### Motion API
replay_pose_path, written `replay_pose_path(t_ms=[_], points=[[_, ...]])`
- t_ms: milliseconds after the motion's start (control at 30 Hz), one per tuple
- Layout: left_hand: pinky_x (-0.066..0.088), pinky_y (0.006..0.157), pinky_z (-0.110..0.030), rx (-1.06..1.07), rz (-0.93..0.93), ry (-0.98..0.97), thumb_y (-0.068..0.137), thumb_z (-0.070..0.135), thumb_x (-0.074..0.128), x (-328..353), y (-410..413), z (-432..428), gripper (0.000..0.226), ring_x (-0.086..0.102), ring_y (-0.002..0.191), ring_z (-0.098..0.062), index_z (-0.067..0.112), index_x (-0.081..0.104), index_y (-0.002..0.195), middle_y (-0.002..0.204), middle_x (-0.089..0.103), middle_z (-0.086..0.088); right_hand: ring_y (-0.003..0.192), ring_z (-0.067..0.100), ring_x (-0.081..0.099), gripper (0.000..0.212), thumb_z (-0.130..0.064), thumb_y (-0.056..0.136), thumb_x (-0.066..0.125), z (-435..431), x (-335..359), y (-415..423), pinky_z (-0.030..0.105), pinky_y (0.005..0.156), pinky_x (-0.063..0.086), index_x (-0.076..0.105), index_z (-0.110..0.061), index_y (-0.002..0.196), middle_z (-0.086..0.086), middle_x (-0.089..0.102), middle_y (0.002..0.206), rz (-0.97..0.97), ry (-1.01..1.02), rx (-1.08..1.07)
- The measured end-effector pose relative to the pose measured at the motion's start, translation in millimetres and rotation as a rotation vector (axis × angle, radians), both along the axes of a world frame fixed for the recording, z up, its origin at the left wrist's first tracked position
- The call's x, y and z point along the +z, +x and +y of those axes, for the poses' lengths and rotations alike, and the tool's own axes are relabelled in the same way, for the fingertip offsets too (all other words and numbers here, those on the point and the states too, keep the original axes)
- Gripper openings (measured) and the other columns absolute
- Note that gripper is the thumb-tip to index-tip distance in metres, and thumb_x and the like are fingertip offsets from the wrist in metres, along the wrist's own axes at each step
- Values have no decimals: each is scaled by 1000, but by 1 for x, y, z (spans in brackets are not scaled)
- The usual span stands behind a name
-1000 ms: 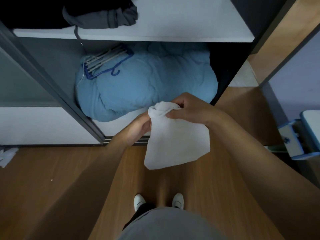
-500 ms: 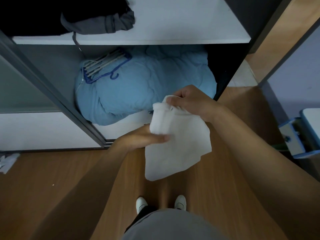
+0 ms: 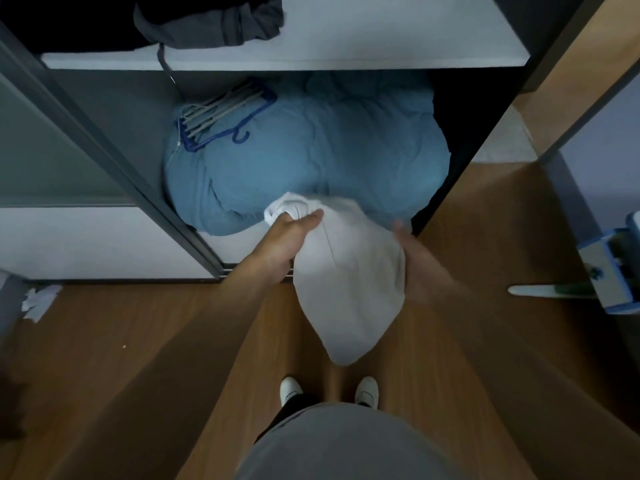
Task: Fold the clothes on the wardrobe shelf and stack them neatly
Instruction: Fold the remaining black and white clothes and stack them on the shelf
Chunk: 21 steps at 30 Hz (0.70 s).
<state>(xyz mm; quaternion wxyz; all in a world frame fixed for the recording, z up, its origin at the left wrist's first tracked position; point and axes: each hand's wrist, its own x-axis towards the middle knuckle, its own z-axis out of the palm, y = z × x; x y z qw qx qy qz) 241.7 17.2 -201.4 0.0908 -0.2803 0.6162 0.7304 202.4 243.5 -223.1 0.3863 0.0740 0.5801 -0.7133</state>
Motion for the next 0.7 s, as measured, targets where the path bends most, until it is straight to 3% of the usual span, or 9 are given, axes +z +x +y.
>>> replay_pose_path(t_ms=[100, 233, 300, 367, 467, 533, 600, 700], points=[[58, 89, -38, 35, -25, -70, 96, 45, 62, 2, -2, -6, 40, 72, 100, -21, 13, 65, 119, 113, 74, -9, 97, 17, 74, 28, -39, 94, 66, -7, 10, 4, 22, 71, 57, 77, -15, 104, 5, 77, 106, 248, 126, -13], [57, 85, -26, -164, 42, 185, 83, 66, 57, -6, 15, -15, 61, 67, 115, -15, 23, 62, 126, 123, 71, 2, 87, 18, 75, 26, -28, 96, 65, -14, 31, -2, 25, 65, 58, 72, -6, 108, 7, 78, 98, 139, 17, -170], [57, 89, -31, -245, 109, 268, 88, 53, 59, -16, 26, -14, 48, 64, 120, -21, 24, 63, 127, 128, 69, -2, 81, 18, 76, 23, -27, 95, 66, -16, 40, -6, 28, 62, 60, 71, -6, 105, 6, 79, 91, 46, 23, -201], [57, 87, -35, -282, 160, 226, 94, 33, 61, -21, 31, -8, 31, 65, 117, -26, 25, 67, 123, 125, 69, -6, 76, 18, 76, 19, -26, 94, 69, -16, 45, -8, 30, 61, 60, 70, -9, 100, 4, 79, 84, -32, 75, -228], [57, 87, -39, -188, 138, 80, 94, 20, 66, -18, 24, -1, 27, 68, 111, -26, 19, 67, 121, 117, 73, -6, 91, 20, 75, 29, -29, 93, 69, -10, 46, -15, 30, 68, 61, 68, -9, 114, 6, 77, 104, -58, 6, -267], [59, 81, -37, -103, 89, 69, 94, 19, 67, -14, 15, 0, 27, 71, 104, -24, 14, 67, 120, 110, 76, -4, 104, 22, 72, 40, -38, 92, 69, -2, 42, -19, 35, 80, 60, 66, -14, 124, 6, 74, 116, 38, -31, -239], [60, 72, -35, -31, 37, 142, 94, 18, 67, -9, 7, -1, 27, 74, 97, -24, 10, 66, 120, 105, 77, -6, 106, 21, 71, 45, -49, 85, 72, 2, 37, -14, 40, 90, 57, 67, -23, 121, 2, 75, 115, 187, 89, -128], [60, 83, -43, 14, -51, 197, 95, 20, 67, -1, -3, -1, 38, 73, 101, -29, 6, 60, 129, 112, 74, -13, 108, 19, 70, 64, -51, 68, 81, -8, 26, 4, 42, 97, 54, 65, -23, 123, 0, 74, 115, 174, 119, -13]])
